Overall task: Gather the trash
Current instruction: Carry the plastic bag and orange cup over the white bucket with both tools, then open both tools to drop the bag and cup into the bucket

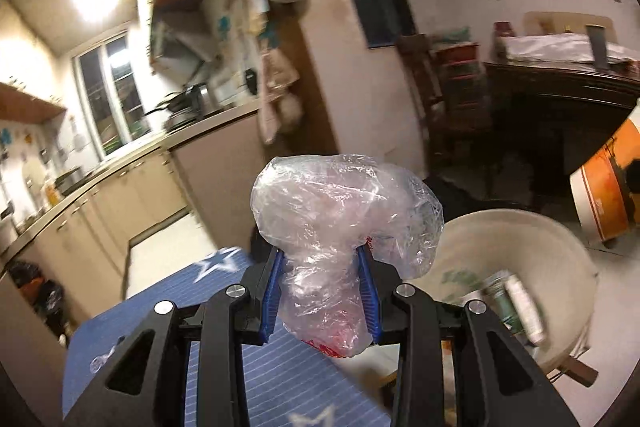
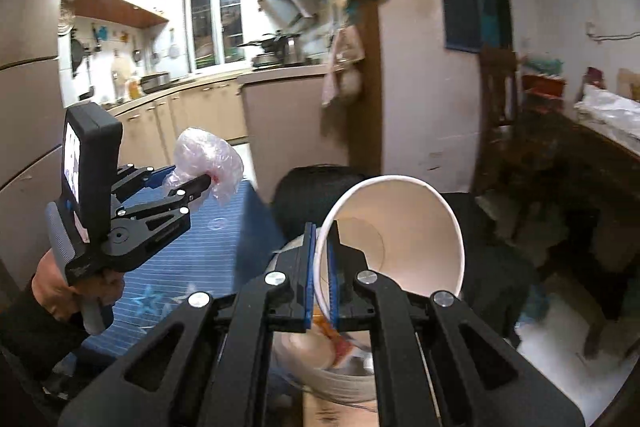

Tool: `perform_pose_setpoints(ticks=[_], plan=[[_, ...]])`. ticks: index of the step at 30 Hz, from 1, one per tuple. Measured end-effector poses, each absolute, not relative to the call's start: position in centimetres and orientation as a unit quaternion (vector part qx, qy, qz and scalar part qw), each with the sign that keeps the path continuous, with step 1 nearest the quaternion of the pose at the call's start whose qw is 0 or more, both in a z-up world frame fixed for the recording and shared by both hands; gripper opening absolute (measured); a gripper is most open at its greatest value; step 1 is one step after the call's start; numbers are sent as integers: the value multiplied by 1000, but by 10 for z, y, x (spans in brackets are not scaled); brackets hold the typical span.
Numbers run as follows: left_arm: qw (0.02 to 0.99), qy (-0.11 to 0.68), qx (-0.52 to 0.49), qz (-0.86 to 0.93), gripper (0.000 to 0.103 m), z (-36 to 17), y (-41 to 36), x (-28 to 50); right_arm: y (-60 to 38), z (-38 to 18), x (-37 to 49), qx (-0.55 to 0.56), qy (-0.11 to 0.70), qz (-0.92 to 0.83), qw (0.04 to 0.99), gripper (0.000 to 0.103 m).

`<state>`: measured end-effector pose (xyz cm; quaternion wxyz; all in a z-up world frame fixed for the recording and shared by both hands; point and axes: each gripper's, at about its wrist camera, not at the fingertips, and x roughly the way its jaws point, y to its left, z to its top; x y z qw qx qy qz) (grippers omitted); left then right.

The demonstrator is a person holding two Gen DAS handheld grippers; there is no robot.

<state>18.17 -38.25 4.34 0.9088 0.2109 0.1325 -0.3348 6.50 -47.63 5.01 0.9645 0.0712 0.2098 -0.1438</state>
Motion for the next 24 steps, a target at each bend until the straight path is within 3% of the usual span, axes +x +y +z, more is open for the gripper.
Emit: perform_pose_setpoints(ticks=[10,24], plan=[[884,138,230,-382,36,28,-452,154,-513,41,48,72,211,-169,960,4],[876,152,246,-387,36,9,-465,154,-521,26,48,81,223,-169,957,4]])
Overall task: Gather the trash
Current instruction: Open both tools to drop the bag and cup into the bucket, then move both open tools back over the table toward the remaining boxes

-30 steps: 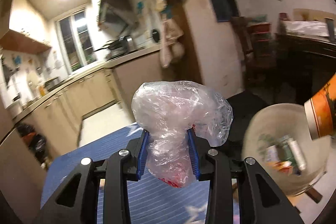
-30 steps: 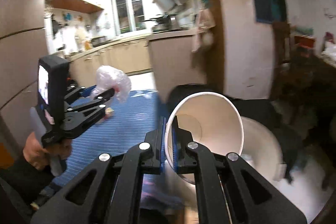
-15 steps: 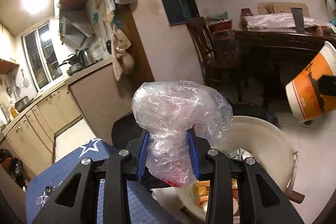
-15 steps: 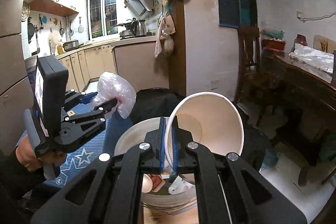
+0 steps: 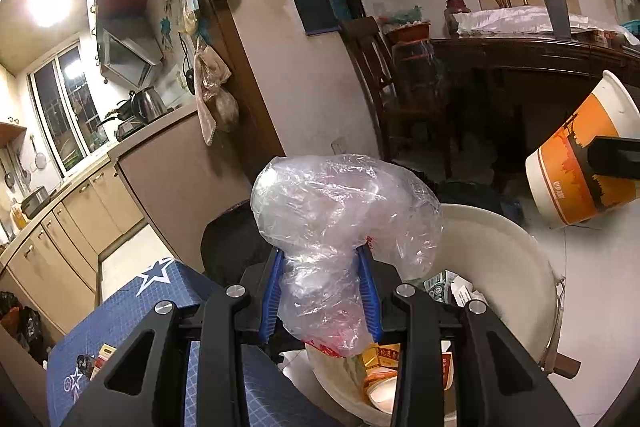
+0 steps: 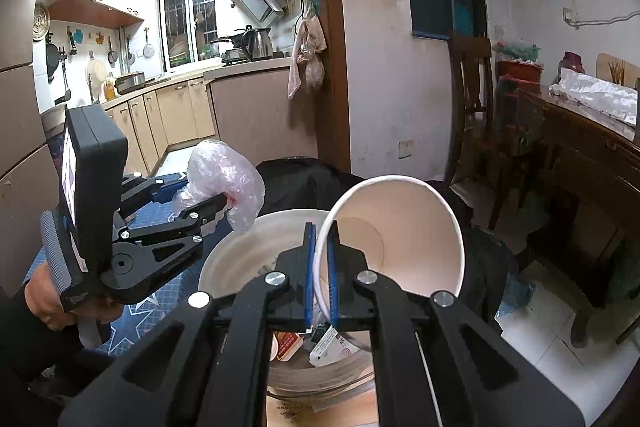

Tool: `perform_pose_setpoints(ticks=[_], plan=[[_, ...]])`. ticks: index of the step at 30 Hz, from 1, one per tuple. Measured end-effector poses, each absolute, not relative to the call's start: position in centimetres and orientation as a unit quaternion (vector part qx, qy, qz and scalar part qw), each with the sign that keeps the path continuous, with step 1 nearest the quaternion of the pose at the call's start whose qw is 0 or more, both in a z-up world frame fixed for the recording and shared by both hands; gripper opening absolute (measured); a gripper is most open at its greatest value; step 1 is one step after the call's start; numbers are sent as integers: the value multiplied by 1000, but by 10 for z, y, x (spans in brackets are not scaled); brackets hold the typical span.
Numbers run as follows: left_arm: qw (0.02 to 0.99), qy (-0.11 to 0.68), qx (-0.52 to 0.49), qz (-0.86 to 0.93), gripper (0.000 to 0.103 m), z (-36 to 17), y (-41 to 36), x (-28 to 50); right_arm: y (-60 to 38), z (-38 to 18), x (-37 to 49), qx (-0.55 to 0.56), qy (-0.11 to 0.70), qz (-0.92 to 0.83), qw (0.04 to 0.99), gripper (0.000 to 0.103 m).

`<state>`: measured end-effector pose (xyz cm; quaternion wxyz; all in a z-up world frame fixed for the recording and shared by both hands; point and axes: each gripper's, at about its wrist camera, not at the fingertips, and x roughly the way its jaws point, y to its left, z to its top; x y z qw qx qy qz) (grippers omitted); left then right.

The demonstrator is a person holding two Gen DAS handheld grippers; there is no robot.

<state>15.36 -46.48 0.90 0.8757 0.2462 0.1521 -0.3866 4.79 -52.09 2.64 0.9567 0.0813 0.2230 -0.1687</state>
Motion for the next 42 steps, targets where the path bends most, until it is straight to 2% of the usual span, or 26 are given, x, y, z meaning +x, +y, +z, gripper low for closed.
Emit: perform_pose_setpoints(ticks=[9,20,23,26,27,28,29,30,31,32,33,42], plan=[[870,159,252,-393,36,4,-468,159,-521,28,63,79,231,-163,956,4],[824,234,195,-477,36,-5,-466,199,-536,9,90,90,263,-147,949,4],[822,235,193,-481,36,-6,-467,202,-536,10,96,91,265,-135,950,5],[818,237,193,-487,41,-7,-471,204,-539,9,105,93,271,-134,949,6],[822,239,193,-480,48,-8,-473,206,-541,8,107,95,274,-135,947,6],[823,240,191,-478,50,-8,-473,208,-543,8,109,99,275,-136,947,6],[822,241,189,-480,51,-8,-473,208,-545,7,110,102,275,-136,946,8],[821,241,189,-481,56,-8,-472,209,-547,6,110,107,276,-131,946,11],[825,240,188,-476,64,-9,-471,210,-548,5,110,113,275,-124,947,18],[827,239,187,-474,64,-8,-470,211,-548,5,109,113,273,-126,947,27],[826,238,187,-475,64,-8,-469,212,-549,4,109,113,272,-127,947,28],[832,232,187,-467,64,-6,-461,211,-555,3,107,123,270,-131,946,28]])
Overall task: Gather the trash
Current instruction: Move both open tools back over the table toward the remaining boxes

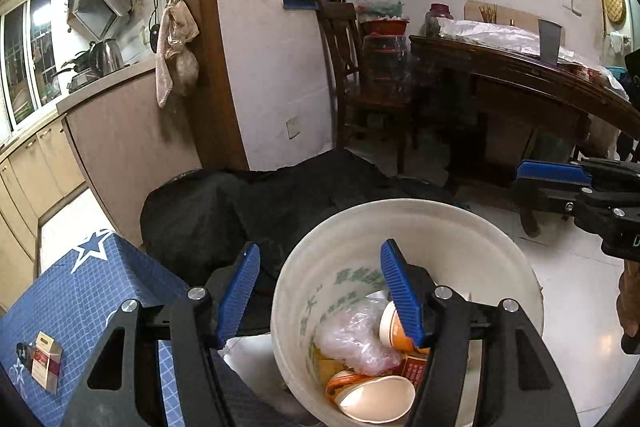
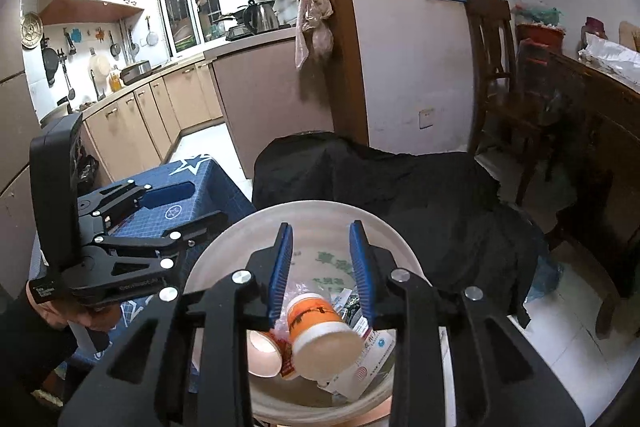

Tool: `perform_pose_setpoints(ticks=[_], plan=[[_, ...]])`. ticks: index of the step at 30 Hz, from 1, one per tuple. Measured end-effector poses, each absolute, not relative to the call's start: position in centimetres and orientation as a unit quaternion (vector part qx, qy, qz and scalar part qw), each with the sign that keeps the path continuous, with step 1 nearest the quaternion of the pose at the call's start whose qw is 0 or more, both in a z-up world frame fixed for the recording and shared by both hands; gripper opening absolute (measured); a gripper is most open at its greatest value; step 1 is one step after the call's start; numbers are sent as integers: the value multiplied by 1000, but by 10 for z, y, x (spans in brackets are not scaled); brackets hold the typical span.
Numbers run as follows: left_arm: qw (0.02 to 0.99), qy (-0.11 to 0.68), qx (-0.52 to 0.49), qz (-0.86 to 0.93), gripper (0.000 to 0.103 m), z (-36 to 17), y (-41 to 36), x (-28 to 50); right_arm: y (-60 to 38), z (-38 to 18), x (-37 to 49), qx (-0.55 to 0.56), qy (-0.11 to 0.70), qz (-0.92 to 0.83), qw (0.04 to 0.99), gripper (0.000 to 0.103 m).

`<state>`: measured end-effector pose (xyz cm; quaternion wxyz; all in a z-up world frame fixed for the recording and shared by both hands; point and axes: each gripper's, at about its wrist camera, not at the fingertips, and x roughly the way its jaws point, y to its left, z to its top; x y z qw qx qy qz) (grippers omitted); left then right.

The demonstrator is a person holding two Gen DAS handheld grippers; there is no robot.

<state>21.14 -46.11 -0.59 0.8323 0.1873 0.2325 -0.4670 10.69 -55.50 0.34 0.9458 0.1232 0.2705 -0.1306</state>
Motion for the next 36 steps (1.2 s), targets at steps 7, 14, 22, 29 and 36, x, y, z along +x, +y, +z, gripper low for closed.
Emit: perform_pose_setpoints(ticks=[7,14,22,29,36], plan=[[841,234,190,-449,64,-10,-436,210,-537,7,107,116,267,-120,949,28],[864,243,181,-403,64,-16,-356,231,-468,27,131,93,243,-56,964,35],[914,293,117,-253,69,-25,-209,315,-365,26,210,86,246,52,964,74],[943,327,8,-69,72,-35,-58,387,-296,-14,307,100,305,59,945,97],[939,335,-82,15,75,-50,23,403,-219,-51,412,141,374,13,917,97]])
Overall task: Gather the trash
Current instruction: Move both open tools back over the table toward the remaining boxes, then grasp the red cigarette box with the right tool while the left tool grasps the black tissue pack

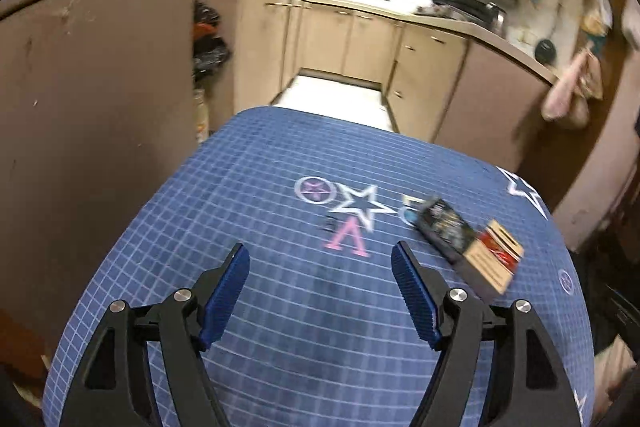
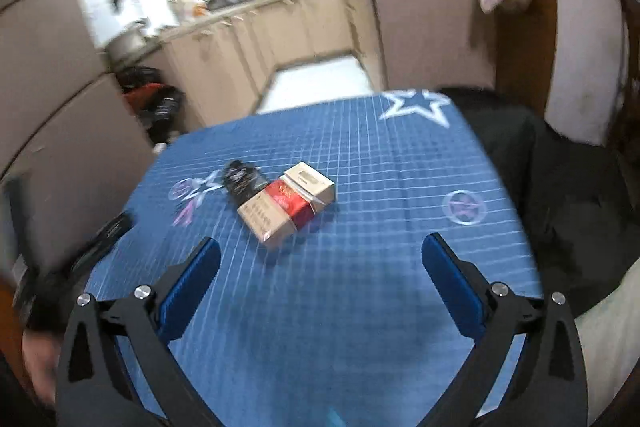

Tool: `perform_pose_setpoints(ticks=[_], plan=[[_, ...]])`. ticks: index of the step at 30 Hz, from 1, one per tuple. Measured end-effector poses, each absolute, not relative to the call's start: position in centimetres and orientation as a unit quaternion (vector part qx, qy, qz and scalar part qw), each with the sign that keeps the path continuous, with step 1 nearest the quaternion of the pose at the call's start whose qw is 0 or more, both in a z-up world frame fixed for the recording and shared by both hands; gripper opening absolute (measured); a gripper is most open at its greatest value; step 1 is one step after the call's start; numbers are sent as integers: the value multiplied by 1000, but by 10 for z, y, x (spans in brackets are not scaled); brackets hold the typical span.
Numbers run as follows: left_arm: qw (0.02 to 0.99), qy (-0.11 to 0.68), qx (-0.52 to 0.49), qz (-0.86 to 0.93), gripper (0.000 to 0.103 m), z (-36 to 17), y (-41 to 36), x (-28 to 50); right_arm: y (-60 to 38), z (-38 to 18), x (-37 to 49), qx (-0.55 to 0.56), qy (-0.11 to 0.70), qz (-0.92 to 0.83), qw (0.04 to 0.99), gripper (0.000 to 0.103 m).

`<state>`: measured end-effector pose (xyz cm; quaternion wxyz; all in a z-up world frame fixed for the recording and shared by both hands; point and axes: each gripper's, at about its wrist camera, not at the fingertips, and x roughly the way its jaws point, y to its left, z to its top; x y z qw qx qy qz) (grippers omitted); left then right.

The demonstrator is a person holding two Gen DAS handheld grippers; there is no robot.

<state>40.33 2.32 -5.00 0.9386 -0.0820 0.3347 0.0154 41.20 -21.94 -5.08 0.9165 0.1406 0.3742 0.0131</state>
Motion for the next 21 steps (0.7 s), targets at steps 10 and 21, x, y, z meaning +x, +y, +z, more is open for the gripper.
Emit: perform_pose_setpoints(ticks=[10,21], plan=[[936,325,-128,39,76,-63,50,405,-161,-88,495,80,431,-132,889,97],[934,339,-112,13,77,-69,41,415,-203,-107,419,4,454,0,891,58]])
